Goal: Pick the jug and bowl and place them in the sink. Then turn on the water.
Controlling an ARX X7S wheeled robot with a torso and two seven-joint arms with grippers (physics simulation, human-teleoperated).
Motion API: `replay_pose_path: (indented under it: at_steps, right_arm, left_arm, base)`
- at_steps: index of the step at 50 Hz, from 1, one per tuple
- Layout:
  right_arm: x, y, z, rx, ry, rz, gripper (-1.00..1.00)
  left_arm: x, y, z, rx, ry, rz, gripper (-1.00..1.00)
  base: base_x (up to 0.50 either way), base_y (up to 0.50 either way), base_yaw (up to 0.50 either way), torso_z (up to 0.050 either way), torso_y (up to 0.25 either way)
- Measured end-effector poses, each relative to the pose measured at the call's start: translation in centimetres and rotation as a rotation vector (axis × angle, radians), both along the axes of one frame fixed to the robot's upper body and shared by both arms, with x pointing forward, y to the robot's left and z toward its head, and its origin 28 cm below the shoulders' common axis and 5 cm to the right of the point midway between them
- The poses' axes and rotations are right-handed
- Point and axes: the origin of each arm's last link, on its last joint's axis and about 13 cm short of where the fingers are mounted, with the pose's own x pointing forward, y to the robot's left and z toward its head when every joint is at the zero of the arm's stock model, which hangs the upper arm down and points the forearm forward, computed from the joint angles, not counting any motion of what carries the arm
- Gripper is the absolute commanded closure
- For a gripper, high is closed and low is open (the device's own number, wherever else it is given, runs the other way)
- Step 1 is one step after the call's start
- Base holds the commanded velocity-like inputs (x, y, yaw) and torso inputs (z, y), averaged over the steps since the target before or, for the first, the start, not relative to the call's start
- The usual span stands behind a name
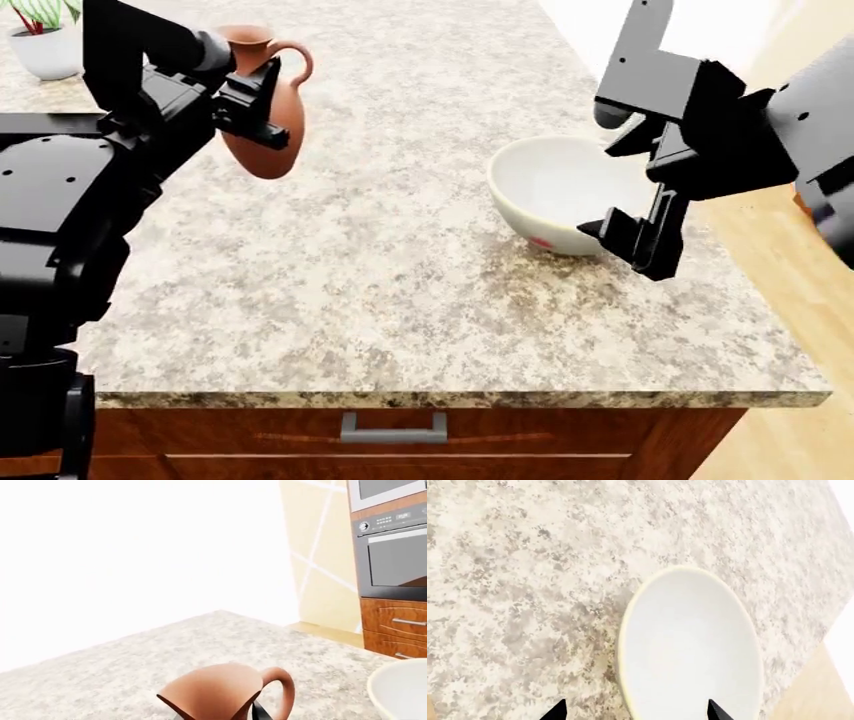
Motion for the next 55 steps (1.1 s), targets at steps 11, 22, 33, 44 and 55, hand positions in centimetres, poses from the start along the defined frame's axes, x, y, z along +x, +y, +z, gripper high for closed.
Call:
replay_pose_path:
  at_steps: [11, 22, 33, 44, 55]
  right_arm:
    - [1.7, 1.0, -1.5, -0.056, 0.034, -0.003, -1.00]
    - [3.5, 1.6, -3.0, -0.096, 0.048, -0.028, -1.00]
    - [4.6, 2.0, -4.3, -0.119, 0.066, -0.043, -1.00]
    - [5.3, 2.3, -5.8, -0.119, 0.090, -0.053, -1.00]
    - [5.8, 2.4, -7.1, -0.114, 0.113, -0.060, -1.00]
  left_arm:
    - [-0.2, 0.1, 0.0, -0.003, 0.002, -0.003, 1.00]
    - [-0.3, 0.2, 0.1, -0.006, 0.002, -0.004, 1.00]
    - [-0.4, 0.4, 0.0, -0.007, 0.002, -0.003, 1.00]
    - [-0.5, 0.6, -0.1, -0.009, 0.005, -0.002, 1.00]
    - [-0.5, 0.6, -0.1, -0.008, 0.009, -0.004, 1.00]
  base:
    - [0.00, 0.00, 0.00, 0.001, 0.002]
    - [0.00, 0.00, 0.00, 0.000, 0.002]
    - [0.00, 0.00, 0.00, 0.001, 0.001]
    - [0.00, 0.00, 0.00, 0.001, 0.002]
    - [0.00, 0.00, 0.00, 0.000, 0.001]
